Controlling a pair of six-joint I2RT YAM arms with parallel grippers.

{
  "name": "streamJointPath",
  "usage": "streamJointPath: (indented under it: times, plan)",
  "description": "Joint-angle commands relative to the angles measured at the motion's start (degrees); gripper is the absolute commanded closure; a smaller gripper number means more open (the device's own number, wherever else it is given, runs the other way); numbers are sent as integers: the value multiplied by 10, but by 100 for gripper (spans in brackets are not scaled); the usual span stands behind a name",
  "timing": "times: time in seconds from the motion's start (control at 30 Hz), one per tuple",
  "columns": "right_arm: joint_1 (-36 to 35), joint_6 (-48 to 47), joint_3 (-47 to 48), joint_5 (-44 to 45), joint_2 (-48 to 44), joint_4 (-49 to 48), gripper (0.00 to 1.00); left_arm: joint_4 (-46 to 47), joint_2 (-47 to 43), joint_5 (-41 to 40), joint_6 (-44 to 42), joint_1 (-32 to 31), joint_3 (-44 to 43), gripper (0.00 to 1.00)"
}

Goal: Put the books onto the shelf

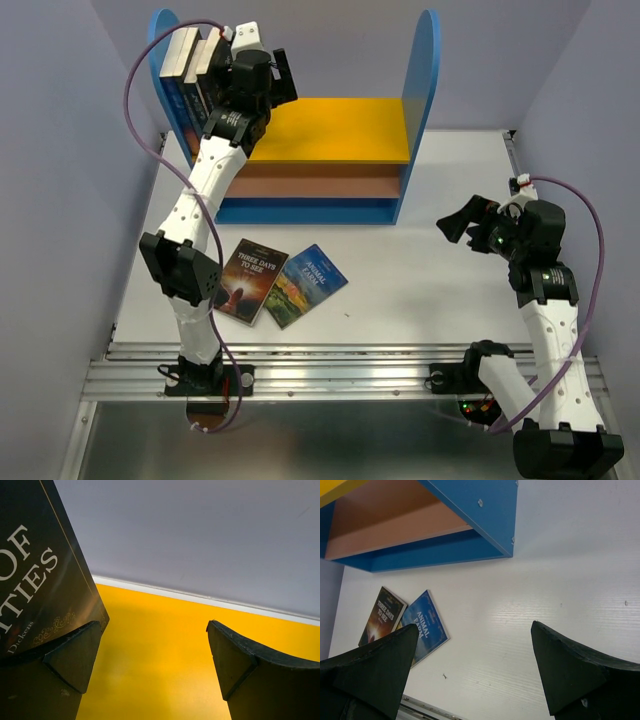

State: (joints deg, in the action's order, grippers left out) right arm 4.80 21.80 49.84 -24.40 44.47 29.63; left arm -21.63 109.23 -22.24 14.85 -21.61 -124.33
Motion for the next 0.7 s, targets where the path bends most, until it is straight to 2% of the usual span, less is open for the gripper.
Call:
streamJointPath:
  times: [0.0, 0.27, 0.37, 0.43, 0.67]
  plan:
    - [-3, -10, 14, -2, -13, -8, 0, 33, -51, 46, -9, 10, 2, 1]
    - [-3, -10, 17, -12, -12, -6, 0, 34, -63, 113, -24, 9, 4, 1]
    - [-3, -10, 17, -12, -13, -5, 0, 48, -83, 196, -48, 7, 22, 1]
    - [-3, -10, 18, -13, -16, -5, 0, 55, -99, 220, -55, 2, 36, 1]
    - [-3, -11, 17, -18, -18, -4, 0, 75, -140, 234, -52, 0, 63, 1]
